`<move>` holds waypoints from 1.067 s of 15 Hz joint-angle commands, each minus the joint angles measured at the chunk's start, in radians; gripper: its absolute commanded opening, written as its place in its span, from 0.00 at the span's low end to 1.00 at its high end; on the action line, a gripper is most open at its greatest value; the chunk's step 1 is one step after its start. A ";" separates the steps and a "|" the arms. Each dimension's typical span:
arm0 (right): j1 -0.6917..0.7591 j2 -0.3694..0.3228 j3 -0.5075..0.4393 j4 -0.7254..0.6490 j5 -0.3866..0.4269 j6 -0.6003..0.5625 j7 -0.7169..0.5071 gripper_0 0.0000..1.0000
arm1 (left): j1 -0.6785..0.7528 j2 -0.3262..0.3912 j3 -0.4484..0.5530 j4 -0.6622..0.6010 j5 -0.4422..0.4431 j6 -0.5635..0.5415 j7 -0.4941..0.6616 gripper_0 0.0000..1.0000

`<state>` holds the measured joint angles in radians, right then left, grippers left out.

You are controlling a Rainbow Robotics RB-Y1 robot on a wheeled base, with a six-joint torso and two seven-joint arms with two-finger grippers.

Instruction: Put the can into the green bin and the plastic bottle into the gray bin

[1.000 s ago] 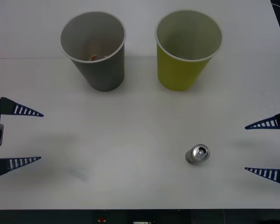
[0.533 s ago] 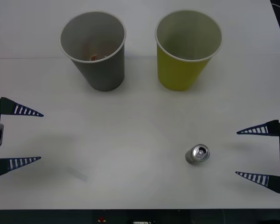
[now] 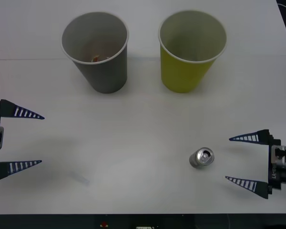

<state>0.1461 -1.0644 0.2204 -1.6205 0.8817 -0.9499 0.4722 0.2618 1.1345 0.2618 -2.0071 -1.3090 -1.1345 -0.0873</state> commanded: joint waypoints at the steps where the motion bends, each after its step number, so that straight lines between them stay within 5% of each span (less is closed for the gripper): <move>1: -0.059 0.050 0.045 0.079 -0.010 -0.024 0.014 1.00 | 0.000 0.000 0.000 0.000 0.000 0.000 0.000 1.00; 9: -0.220 0.233 0.103 0.369 -0.010 -0.213 0.046 1.00 | 0.000 0.000 0.000 0.000 0.000 0.000 0.000 1.00; 16: -0.250 0.331 0.105 0.432 0.000 -0.211 0.105 1.00 | 0.000 0.000 0.000 0.000 0.000 0.000 0.000 1.00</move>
<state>-0.1042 -0.7402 0.3253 -1.1889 0.8814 -1.1654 0.5709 0.2618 1.1345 0.2618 -2.0071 -1.3090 -1.1345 -0.0873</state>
